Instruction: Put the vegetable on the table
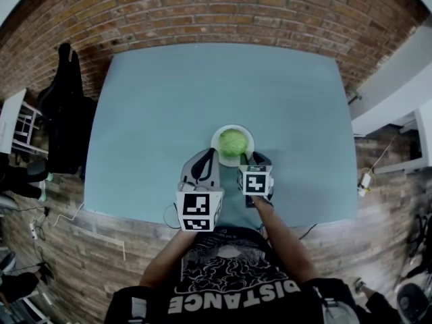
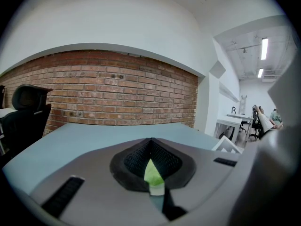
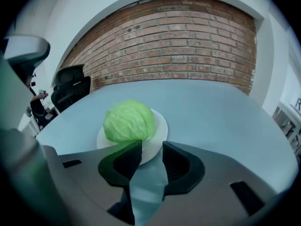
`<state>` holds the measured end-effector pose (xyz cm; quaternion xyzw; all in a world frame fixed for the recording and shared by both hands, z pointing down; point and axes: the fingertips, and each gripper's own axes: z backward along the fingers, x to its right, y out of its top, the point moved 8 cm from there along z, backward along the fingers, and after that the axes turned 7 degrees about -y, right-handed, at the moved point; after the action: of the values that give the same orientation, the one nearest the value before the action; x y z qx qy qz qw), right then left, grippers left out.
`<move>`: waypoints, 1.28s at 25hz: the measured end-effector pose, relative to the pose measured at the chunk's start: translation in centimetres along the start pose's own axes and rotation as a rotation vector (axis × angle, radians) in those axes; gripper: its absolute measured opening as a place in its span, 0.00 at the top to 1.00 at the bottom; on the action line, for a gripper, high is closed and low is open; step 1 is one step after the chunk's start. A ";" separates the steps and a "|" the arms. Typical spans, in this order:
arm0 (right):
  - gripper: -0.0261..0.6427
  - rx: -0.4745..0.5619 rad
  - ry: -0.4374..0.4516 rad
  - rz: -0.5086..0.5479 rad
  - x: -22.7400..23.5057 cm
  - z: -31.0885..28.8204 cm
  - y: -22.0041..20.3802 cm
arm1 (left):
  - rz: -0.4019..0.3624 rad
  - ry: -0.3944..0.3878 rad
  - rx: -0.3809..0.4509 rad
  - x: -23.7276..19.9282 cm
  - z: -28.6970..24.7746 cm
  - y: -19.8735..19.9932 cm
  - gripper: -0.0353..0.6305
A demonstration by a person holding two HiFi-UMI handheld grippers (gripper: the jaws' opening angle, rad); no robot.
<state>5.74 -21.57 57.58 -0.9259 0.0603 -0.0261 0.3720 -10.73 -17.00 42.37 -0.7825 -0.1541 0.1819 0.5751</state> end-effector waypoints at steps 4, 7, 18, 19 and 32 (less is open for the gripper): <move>0.78 0.048 -0.012 0.037 0.1 0.7 0.4 | 0.002 0.003 0.004 0.2 0.3 0.0 0.95; 0.78 0.100 0.017 0.033 0.0 1.6 1.3 | 0.001 0.004 0.007 0.3 0.5 0.0 0.95; 0.78 0.306 0.128 0.070 -0.9 6.9 4.1 | 0.015 0.001 0.006 1.7 1.2 -0.3 0.95; 0.78 0.326 0.141 0.072 -1.0 7.5 4.4 | 0.015 0.002 0.007 1.8 1.3 -0.3 0.95; 0.92 0.496 0.221 0.094 -1.9 14.7 5.5 | 0.014 0.015 0.015 4.6 3.3 -0.5 0.95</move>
<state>4.68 -15.19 43.19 -0.7944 0.1351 -0.1235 0.5791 -8.16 -12.02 41.50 -0.7806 -0.1430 0.1810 0.5809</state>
